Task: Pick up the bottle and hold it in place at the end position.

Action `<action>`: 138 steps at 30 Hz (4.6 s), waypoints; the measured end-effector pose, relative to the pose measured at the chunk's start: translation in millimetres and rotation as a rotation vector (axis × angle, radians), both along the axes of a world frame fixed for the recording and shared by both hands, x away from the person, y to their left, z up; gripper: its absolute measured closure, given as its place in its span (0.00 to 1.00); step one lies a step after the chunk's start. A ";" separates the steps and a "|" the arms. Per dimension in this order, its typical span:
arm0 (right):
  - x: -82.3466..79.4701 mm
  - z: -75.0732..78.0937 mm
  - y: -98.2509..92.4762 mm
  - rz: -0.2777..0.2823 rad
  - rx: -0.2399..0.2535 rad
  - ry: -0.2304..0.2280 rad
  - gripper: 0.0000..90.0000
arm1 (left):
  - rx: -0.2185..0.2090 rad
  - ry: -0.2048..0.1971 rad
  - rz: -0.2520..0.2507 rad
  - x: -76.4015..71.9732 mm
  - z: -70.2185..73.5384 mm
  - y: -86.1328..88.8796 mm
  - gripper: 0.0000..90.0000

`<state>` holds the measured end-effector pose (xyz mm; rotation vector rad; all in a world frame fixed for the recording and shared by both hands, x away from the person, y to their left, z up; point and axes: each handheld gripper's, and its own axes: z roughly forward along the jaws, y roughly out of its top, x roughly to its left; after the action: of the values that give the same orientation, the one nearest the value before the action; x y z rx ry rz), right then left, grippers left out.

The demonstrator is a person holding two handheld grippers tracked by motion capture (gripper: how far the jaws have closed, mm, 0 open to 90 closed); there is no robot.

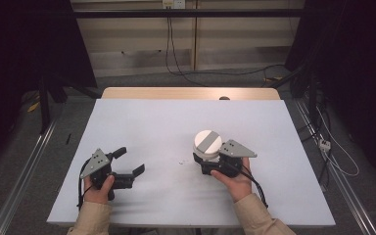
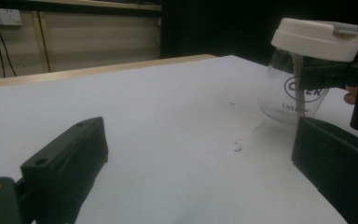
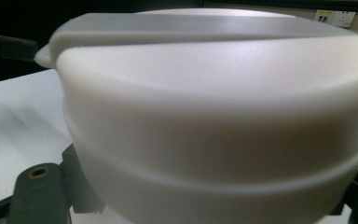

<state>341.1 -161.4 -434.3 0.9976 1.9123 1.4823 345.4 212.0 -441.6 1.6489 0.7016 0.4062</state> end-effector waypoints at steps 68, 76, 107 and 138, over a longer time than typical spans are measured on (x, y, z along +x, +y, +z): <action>47.4 4.7 18.3 -0.063 -0.013 -0.001 0.21 | -0.018 -0.003 -0.004 4.4 1.8 0.1 0.04; 59.1 3.8 24.4 -0.066 -0.015 0.007 0.21 | -0.012 0.001 -0.006 4.2 1.5 1.2 0.04; 87.3 -12.0 37.8 -0.090 -0.040 0.030 0.21 | -0.011 0.007 -0.009 6.0 -0.2 0.3 0.04; 96.4 -22.6 47.9 -0.059 -0.067 0.049 0.21 | -0.020 0.008 -0.007 7.0 -0.1 0.6 0.04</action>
<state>437.6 -113.5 -456.9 1.0596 1.9368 1.3636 352.4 212.6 -441.7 1.6344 0.7034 0.3870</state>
